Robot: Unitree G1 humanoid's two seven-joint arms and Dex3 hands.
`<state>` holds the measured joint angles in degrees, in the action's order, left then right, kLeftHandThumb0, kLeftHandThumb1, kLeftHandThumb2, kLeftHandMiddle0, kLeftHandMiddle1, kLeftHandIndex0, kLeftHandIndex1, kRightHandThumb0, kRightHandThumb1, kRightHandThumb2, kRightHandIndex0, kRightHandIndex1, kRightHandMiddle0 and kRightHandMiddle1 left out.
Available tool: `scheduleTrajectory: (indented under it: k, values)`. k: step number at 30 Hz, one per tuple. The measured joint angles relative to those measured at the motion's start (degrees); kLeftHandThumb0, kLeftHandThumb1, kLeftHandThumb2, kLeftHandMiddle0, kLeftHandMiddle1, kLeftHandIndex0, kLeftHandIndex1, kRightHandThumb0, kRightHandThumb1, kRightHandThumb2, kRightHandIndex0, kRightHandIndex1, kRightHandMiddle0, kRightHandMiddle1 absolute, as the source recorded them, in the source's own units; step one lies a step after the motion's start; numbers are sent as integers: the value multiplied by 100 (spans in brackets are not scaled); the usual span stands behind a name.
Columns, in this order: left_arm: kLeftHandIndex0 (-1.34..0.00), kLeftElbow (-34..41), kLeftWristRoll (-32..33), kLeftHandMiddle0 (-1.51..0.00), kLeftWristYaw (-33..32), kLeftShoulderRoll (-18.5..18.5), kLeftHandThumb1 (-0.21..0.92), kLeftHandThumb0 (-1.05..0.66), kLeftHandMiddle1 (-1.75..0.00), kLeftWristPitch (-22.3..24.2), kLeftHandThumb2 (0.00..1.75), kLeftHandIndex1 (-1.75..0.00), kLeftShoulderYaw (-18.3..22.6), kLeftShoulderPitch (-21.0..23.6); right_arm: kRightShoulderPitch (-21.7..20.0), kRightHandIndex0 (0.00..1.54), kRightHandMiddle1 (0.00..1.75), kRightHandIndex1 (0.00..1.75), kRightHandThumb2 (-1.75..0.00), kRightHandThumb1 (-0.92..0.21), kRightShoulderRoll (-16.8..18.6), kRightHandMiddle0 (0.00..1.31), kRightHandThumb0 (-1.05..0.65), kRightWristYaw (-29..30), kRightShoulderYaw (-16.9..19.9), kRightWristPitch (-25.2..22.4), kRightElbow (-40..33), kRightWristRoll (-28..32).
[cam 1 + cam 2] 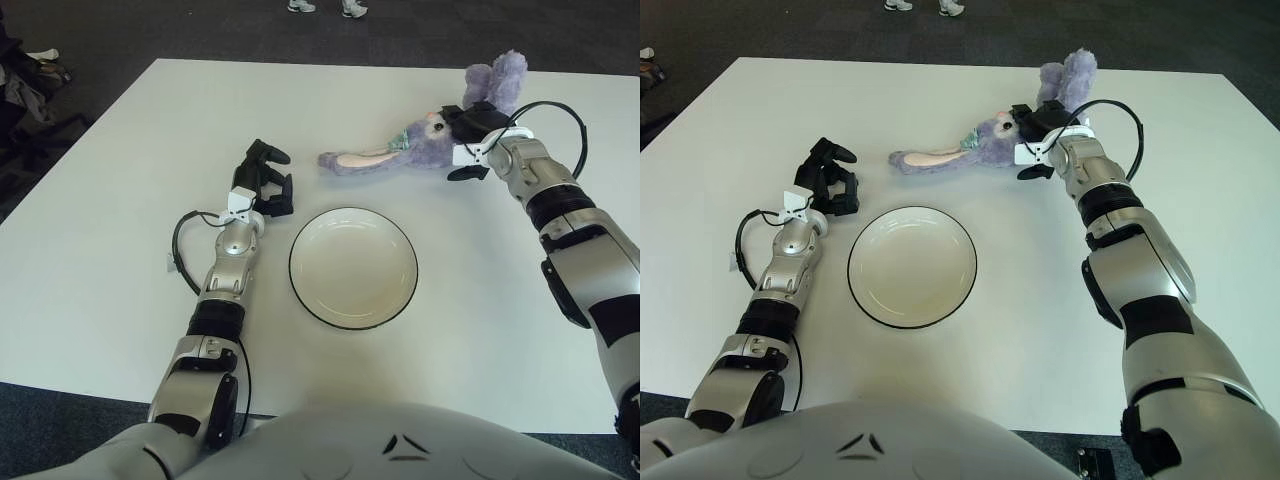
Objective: Put the doll into the plate.
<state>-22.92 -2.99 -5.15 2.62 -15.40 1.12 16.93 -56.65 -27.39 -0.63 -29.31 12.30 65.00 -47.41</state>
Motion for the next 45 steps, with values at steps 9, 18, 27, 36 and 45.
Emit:
scheduleTrajectory:
  k: [9,18,27,36,45]
  values:
    - [-49,-10,-9,-50,-7,-3,31,-1,-175,-1,133,-175,4,-4,-56,4,68,83,-127,-7,149,0,-11,259,-79,-207,235,9]
    - [-49,-37,-110,-50,-122,-11,31,-1,-175,-3,133,-175,-2,-2,44,14,116,151,-142,-5,284,0,12,720,-103,-549,285,60]
    - [-49,-74,-194,-50,-163,-16,31,-1,-175,-3,133,-175,-16,13,319,56,172,174,-134,-28,431,36,44,1695,227,-739,289,405]
    - [-49,-65,-221,-50,-195,-17,32,-1,-175,10,133,-175,-17,15,572,70,175,175,-145,-20,454,78,52,2473,570,-386,292,792]
    - [-49,-69,-222,-50,-197,-11,31,-1,-175,16,133,-175,-18,14,770,68,175,175,-142,-23,453,97,50,2995,856,-21,242,1052]
